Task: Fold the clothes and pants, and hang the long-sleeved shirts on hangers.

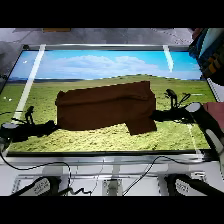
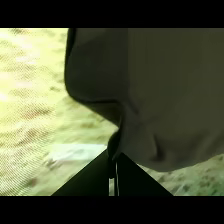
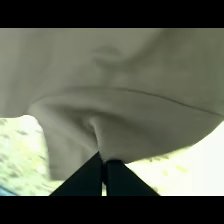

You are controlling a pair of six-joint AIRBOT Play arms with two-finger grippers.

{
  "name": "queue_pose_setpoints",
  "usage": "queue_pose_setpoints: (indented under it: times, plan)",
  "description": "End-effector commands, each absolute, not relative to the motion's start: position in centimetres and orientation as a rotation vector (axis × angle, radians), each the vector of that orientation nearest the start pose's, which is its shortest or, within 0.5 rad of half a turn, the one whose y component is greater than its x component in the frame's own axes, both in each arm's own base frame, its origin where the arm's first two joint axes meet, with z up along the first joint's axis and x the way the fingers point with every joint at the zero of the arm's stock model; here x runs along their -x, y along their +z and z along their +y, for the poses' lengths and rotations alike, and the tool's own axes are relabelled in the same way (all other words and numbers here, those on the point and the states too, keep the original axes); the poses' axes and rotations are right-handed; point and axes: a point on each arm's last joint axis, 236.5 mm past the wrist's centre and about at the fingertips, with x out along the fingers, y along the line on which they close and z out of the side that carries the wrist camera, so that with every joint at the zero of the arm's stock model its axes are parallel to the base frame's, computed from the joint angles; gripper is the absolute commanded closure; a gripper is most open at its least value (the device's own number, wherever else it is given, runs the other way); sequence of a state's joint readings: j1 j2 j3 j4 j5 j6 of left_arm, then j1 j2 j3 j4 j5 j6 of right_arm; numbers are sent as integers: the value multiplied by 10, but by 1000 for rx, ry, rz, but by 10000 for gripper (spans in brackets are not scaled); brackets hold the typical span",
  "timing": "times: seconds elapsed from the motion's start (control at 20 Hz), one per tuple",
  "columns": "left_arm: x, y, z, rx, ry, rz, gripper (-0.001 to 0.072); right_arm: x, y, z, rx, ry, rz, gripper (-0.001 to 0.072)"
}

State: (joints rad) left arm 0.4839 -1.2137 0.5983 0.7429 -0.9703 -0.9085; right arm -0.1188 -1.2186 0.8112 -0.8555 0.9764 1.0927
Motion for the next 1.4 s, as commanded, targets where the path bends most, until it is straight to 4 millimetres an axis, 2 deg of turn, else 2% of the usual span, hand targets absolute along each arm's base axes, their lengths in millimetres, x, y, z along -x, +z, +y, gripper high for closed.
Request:
queue_pose_setpoints:
  times: [0.0,0.1,0.25,0.35,0.5,0.6,0.7,0.8,0.9,1.05,1.2,1.35]
  plan:
    - [-323,-38,5,582,-213,1027,691,-344,17,74,-341,347,1071,700]
    - [-322,-2,3,517,-225,933,691,-326,35,55,-294,250,1068,700]
    - [-307,39,-13,453,-277,860,692,-298,70,58,-281,255,1021,700]
    - [-291,52,-18,421,-274,861,692,-278,88,63,-297,254,991,700]
    - [-270,58,-9,351,-201,881,692,-243,96,69,-348,239,971,700]
    - [-273,68,-7,336,-180,832,692,-244,102,68,-387,211,879,699]
    - [-295,77,3,310,-131,734,693,-266,103,60,-464,158,761,700]
    - [-322,77,7,302,-98,657,693,-293,88,47,-543,92,691,700]
    - [-347,61,-2,308,-106,658,693,-319,67,35,-625,24,668,700]
    - [-380,8,-27,284,-122,729,693,-354,31,16,-672,-68,682,700]
    - [-405,-40,-50,299,-102,775,693,-371,-23,4,-688,-152,770,700]
    - [-418,-69,-62,358,-73,815,692,-389,-51,2,-712,-182,845,700]
